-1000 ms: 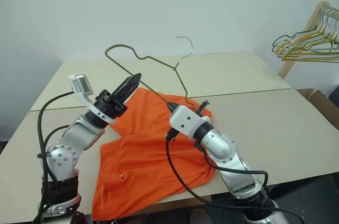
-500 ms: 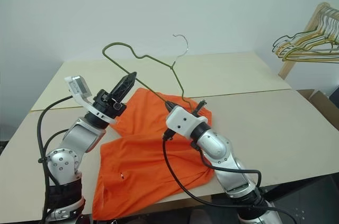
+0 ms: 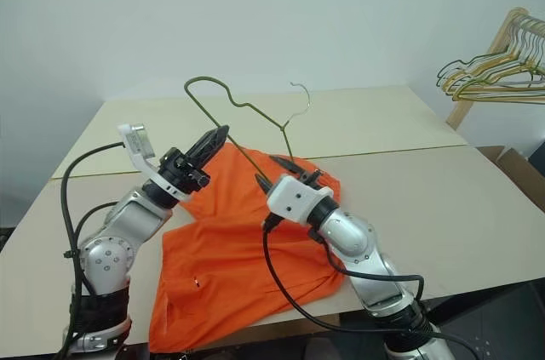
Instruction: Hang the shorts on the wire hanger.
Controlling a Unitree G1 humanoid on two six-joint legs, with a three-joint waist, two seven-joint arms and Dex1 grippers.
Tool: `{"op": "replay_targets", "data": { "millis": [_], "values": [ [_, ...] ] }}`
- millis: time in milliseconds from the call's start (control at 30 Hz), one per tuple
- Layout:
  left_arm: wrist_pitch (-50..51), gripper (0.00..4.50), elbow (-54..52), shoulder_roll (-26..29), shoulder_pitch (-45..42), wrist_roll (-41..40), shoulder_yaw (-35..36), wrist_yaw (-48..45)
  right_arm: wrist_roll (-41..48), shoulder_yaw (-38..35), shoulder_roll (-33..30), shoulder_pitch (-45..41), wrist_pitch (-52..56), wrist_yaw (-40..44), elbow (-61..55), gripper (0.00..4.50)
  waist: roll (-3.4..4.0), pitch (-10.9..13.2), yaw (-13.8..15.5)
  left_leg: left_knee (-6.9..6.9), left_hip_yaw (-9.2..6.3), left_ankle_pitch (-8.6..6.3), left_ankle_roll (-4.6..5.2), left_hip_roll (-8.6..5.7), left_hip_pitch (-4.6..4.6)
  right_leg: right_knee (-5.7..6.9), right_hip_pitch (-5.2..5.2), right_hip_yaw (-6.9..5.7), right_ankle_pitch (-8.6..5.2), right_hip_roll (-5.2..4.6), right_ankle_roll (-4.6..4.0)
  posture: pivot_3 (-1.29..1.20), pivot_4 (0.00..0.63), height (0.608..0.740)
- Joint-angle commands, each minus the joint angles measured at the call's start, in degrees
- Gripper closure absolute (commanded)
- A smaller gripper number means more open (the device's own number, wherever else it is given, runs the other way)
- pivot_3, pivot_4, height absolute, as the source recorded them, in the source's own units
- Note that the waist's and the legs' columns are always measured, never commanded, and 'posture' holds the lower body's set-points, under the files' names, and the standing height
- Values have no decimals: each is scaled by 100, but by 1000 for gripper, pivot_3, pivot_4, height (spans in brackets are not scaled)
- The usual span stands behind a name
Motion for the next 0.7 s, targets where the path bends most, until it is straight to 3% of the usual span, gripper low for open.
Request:
{"op": "replay_targets", "data": {
  "millis": [33, 200, 333, 433, 700],
  "values": [
    [-135, 4500, 147, 570, -258, -48, 476, -816, 2759, -1197, -390, -52, 1505, 962, -868, 1360, -5, 12, 2, 0, -8, 0, 1, 2, -1, -1, -1, -1, 0, 0, 0, -10, 0, 740],
    [179, 4500, 388, 1313, -385, -852, 1129, -2041, 4917, -1959, -1842, -634, 3727, 2136, -232, 1360, -12, 32, 50, 1, -9, -10, 19, 8, -3, -5, -6, -1, -2, -6, -4, -1, 0, 740],
    [542, 4500, 528, 1524, -481, -1800, 1548, -2727, 5172, -1379, -2649, -911, 4246, 3785, 764, 1360, -21, 39, 77, -4, -9, -14, 25, 10, -3, -8, -9, -1, -5, -5, -7, -8, 0, 740],
    [612, 4500, 545, 1597, -462, -1917, 1593, -3132, 5210, -1053, -2596, -1387, 4528, 4386, 1593, 1360, -28, 46, 77, -2, -5, -18, 32, 7, -4, -12, -7, 2, -6, -5, -5, 1, 0, 740],
    [513, 4500, 381, 1260, -493, -1841, 1434, -3041, 4682, -555, -1965, -2270, 4520, 4589, 2554, 1360, -37, 51, 120, 1, -6, -17, 29, 2, -9, -10, -10, 4, -1, -10, 2, 18, 0, 740]
  ]
}}
